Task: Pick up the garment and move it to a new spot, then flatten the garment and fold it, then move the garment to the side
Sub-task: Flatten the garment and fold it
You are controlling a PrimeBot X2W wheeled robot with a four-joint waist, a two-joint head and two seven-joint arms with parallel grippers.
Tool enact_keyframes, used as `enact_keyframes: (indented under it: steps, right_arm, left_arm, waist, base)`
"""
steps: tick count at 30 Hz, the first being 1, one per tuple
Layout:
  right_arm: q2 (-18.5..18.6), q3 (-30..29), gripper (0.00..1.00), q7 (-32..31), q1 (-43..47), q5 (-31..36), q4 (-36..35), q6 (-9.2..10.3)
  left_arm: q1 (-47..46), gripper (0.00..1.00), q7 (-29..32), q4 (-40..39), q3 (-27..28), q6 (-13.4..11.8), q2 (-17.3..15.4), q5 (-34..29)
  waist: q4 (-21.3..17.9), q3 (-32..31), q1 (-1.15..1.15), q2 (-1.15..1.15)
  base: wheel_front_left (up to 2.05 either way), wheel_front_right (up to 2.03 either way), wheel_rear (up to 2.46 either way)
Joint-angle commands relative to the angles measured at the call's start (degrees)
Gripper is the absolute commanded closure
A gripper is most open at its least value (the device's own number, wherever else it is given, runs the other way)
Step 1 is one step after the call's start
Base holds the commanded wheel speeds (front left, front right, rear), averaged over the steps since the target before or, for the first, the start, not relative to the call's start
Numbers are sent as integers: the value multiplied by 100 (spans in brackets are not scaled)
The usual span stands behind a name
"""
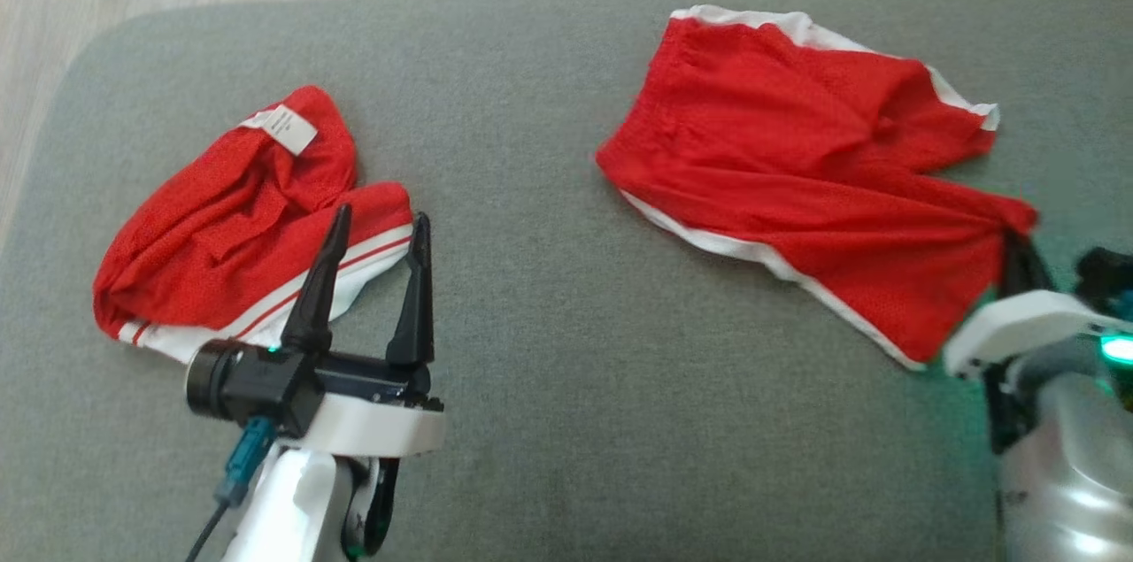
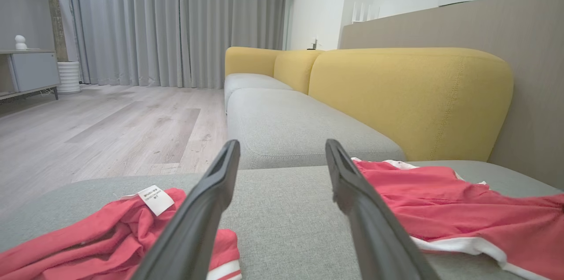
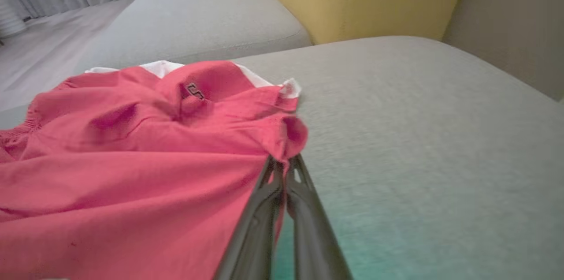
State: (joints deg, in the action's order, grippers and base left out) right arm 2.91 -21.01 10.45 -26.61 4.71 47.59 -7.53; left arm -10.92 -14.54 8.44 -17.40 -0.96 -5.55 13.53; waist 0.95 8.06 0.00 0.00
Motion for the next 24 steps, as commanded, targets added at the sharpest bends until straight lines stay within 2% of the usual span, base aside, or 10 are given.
enact_keyframes:
  steps: [1,4,8,9,10,12,15,20,21,24]
  right_arm:
    - [-2,-264,100,-143,73,322,-389,4]
    - [-2,-781,100,-389,195,688,-725,4]
    - [-2,-1196,100,-565,265,1024,-982,4]
    - [-2,-1272,31,-538,265,1118,-1064,4]
    - [-2,-1276,0,-500,249,1145,-1095,4]
    - [-2,-1102,0,-353,210,1092,-1080,4]
    - [-2,-536,0,38,182,768,-1043,4]
    - [-2,952,0,369,456,-381,-1244,4]
    - [-2,1568,0,413,683,-819,-1544,4]
    - [-2,2288,0,438,1074,-1185,-2063,4]
  left_arm:
    - [-49,0,-46,-198,232,12,-9,-75]
    - [-20,0,-46,-200,244,22,5,-86]
    - [21,0,-46,-215,238,30,22,-104]
    - [33,0,-46,-218,237,36,27,-108]
    - [44,0,-46,-219,239,44,30,-111]
    - [67,0,-46,-215,252,58,33,-116]
    - [114,0,-46,-212,272,67,36,-126]
    - [196,0,-46,-196,311,78,32,-132]
    - [221,0,-46,-205,315,76,32,-139]
    - [244,0,-46,-222,314,75,34,-152]
  waist:
    - [-80,-95,0,0]
    - [-108,-145,0,0]
    - [-115,-168,0,0]
    - [-115,-173,0,0]
    - [-114,-180,0,0]
    - [-120,-199,0,0]
    - [-141,-244,0,0]
    - [-204,-344,0,0]
    - [-238,-370,0,0]
    - [-289,-380,0,0]
  base:
    - [0,0,0]
    - [0,0,0]
    - [0,0,0]
    - [0,0,0]
    - [0,0,0]
    - [0,0,0]
    - [0,0,0]
    - [0,0,0]
    - [0,0,0]
    - [0,0,0]
